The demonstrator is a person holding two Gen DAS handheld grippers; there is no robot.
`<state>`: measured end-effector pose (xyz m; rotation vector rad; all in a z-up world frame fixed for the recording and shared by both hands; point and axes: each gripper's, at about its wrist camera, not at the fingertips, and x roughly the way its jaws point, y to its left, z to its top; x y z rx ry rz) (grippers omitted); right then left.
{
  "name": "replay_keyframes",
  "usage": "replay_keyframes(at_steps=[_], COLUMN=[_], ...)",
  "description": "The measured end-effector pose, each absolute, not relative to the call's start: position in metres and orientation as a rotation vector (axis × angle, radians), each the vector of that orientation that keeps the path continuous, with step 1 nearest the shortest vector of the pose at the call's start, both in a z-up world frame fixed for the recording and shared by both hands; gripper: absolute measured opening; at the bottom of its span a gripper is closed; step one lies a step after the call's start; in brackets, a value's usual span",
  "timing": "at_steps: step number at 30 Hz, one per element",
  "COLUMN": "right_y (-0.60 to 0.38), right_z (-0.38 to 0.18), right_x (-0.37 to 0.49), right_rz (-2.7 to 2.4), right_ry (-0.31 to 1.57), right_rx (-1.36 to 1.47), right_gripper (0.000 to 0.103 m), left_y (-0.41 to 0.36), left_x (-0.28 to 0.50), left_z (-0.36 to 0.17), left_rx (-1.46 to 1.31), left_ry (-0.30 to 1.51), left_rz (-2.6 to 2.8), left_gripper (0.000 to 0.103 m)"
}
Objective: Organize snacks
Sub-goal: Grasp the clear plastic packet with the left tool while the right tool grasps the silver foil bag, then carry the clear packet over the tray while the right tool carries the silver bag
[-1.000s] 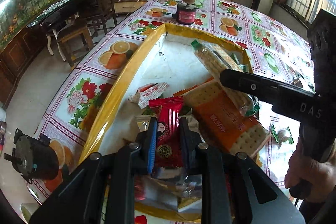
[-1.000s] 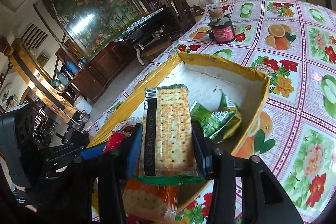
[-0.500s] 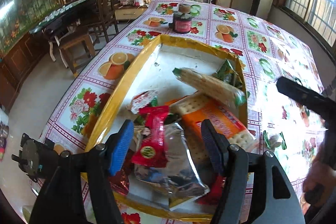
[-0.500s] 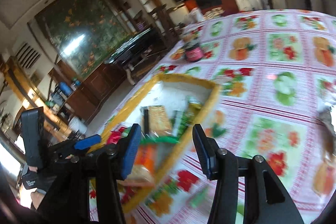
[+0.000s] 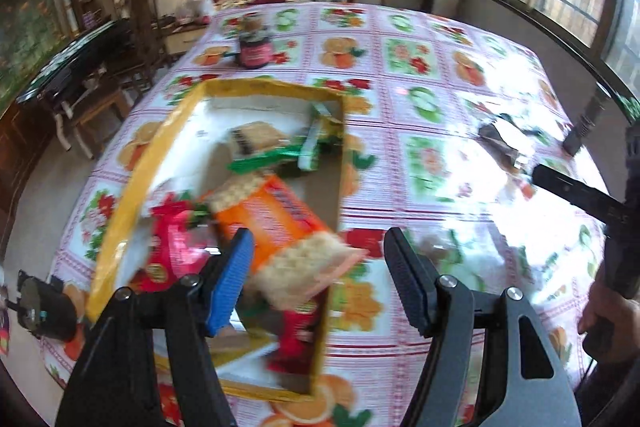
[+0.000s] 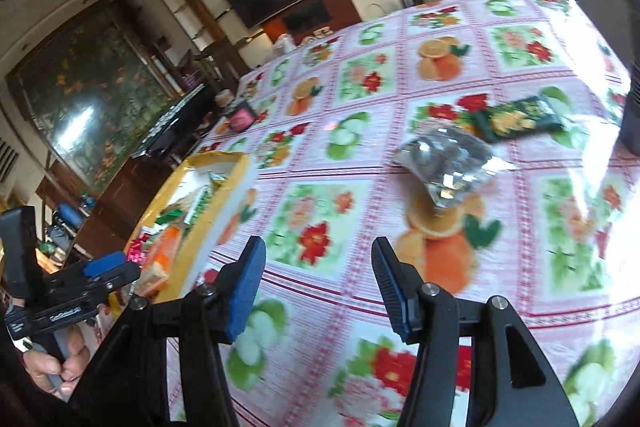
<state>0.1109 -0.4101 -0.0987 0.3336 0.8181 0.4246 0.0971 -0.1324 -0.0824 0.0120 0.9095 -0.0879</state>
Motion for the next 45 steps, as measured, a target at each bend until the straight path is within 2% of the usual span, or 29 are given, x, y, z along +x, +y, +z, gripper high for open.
replay_keyframes(at_steps=[8,15,24,26,27,28,29,30,31,33,35,40,43,44,45], right_y=[-0.420,-0.416,-0.407,-0.407,-0.408,-0.409,-0.408,-0.406,-0.406,-0.407,-0.410,-0.416,-0.417,-0.416,-0.413], right_z=[-0.098,-0.097,-0.119,-0.116,-0.114,-0.112,-0.111,-0.111,-0.111,-0.110,-0.108,-0.101,-0.100,-0.100,-0.100], right_x=[0.120,0.167,0.213,0.213,0.211,0.210,0.208,0.205,0.200,0.193,0.182,0.157,0.151,0.150,0.150], right_rz=[0.296,0.233,0.270,0.282,0.298,0.316,0.313,0.313,0.327,0.336,0.347,0.372,0.397,0.408,0.418], right_ry=[0.803,0.808,0.893,0.897,0.891,0.890,0.893,0.894,0.895,0.890,0.881,0.864,0.850,0.854,0.854], right_rx=[0.138,-0.046,-0.147,-0.140,-0.124,-0.100,-0.104,-0.113,-0.099,-0.084,-0.050,0.007,0.041,0.058,0.063], right_gripper=[0.059,0.070,0.072,0.061,0.043,0.031,0.030,0.029,0.027,0.022,0.004,0.004,0.010,0.017,0.040], left_y=[-0.189,-0.221,-0.231,-0.231,-0.231,-0.230,-0.230,-0.228,-0.227,-0.222,-0.218,-0.210,-0.206,-0.204,-0.202], left_x=[0.096,0.117,0.138,0.138,0.138,0.138,0.137,0.137,0.136,0.134,0.131,0.117,0.108,0.106,0.103], left_z=[-0.092,-0.116,-0.149,-0.149,-0.148,-0.148,-0.147,-0.146,-0.145,-0.144,-0.142,-0.128,-0.122,-0.122,-0.120], left_rx=[0.043,0.081,0.113,0.117,0.111,0.113,0.118,0.109,0.098,0.074,0.051,0.023,0.015,0.008,-0.001], left_ry=[0.957,1.023,1.106,1.089,1.079,1.068,1.056,1.051,1.050,1.046,1.045,1.011,0.998,0.998,1.000], left_rz=[-0.237,-0.236,-0.234,-0.241,-0.248,-0.248,-0.250,-0.265,-0.278,-0.305,-0.314,-0.334,-0.343,-0.346,-0.353], left_gripper=[0.073,0.074,0.074,0.074,0.071,0.060,0.050,0.049,0.043,0.041,0.040,0.038,0.038,0.038,0.038])
